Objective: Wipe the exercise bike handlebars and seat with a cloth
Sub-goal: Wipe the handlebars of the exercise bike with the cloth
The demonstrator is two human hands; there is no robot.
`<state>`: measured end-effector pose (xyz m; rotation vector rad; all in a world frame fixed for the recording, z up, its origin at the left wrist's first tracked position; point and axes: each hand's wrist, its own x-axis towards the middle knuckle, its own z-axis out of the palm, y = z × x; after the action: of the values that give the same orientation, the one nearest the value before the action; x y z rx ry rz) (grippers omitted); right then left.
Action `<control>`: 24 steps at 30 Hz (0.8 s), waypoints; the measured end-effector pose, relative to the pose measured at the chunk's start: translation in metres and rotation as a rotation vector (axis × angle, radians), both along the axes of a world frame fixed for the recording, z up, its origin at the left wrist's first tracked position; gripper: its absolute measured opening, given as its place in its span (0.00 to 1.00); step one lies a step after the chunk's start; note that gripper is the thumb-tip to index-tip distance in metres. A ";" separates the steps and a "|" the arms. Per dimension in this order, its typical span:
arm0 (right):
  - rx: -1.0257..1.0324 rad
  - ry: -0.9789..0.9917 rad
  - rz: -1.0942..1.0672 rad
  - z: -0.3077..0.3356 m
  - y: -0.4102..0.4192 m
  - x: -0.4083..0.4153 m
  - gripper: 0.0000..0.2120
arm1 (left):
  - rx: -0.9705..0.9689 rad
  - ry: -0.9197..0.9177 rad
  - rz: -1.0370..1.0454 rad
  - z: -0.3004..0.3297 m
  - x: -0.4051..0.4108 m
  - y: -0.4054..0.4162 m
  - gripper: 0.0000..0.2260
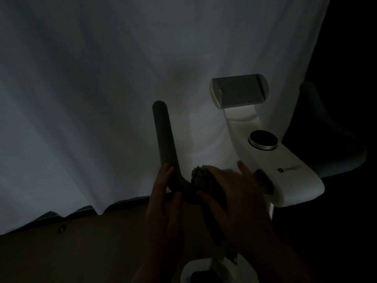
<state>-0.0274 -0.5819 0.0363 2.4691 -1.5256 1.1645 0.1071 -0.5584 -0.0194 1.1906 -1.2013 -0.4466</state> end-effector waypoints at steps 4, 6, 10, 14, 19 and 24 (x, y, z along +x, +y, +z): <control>0.332 0.041 0.014 0.025 -0.009 0.042 0.19 | 0.060 0.007 0.023 0.006 0.009 0.004 0.20; 0.394 0.049 0.027 0.029 -0.020 0.052 0.19 | 0.077 -0.044 0.018 0.012 0.014 0.004 0.19; 0.557 0.110 0.073 0.027 -0.018 0.035 0.23 | 0.065 -0.140 -0.041 0.013 0.031 -0.001 0.19; 0.536 -0.002 0.040 0.031 -0.029 0.053 0.19 | 0.019 -0.183 -0.087 0.015 0.048 -0.024 0.17; 0.604 -0.042 -0.054 0.027 -0.017 0.059 0.22 | -0.010 -0.301 -0.189 0.016 0.070 -0.047 0.19; 0.478 -0.044 -0.201 0.034 -0.032 0.087 0.21 | -0.072 -0.342 -0.248 0.013 0.083 -0.070 0.19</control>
<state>0.0597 -0.6136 0.0706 2.4715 -2.2274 0.9107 0.1897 -0.6281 -0.0068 1.0876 -1.6579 -0.3880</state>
